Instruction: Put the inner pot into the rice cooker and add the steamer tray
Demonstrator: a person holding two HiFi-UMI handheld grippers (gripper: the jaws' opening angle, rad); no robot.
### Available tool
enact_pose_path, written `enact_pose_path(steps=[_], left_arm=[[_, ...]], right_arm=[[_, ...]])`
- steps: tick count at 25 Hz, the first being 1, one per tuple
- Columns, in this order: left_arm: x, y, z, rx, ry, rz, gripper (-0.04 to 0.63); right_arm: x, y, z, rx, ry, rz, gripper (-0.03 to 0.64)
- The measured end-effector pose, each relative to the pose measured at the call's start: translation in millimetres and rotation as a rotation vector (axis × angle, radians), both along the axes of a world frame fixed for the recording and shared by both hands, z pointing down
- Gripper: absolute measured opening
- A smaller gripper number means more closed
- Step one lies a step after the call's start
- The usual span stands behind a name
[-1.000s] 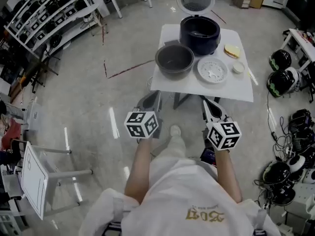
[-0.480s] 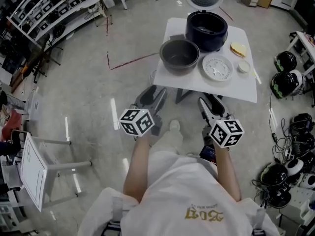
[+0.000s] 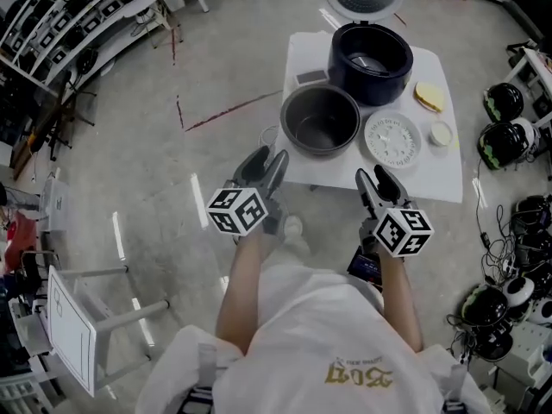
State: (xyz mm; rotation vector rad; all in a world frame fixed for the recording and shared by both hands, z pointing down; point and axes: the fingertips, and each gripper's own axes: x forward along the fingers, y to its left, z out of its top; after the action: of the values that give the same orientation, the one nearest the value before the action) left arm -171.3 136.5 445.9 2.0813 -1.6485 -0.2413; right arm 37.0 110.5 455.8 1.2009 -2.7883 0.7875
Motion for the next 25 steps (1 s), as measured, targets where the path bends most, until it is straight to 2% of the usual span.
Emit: enact_pose_path(steps=[5, 13, 20, 25], left_arm=[[-30, -51, 12, -0.044, -0.009, 0.015, 0.224], [-58, -106, 60, -0.163, -0.016, 0.129, 0.224], [-54, -148, 103, -0.250, -0.017, 0.246, 0.222], [-41, -165, 124, -0.285, -0.009, 0.314, 0.216]], right_arm=[[-19, -52, 17, -0.054, 0.017, 0.043, 0.204], [-42, -94, 63, -0.172, 0.077, 0.167, 0.204], [-40, -112, 96, -0.251, 0.112, 0.271, 0.206], [-33, -119, 115, -0.292, 0.129, 0.348, 0.206]])
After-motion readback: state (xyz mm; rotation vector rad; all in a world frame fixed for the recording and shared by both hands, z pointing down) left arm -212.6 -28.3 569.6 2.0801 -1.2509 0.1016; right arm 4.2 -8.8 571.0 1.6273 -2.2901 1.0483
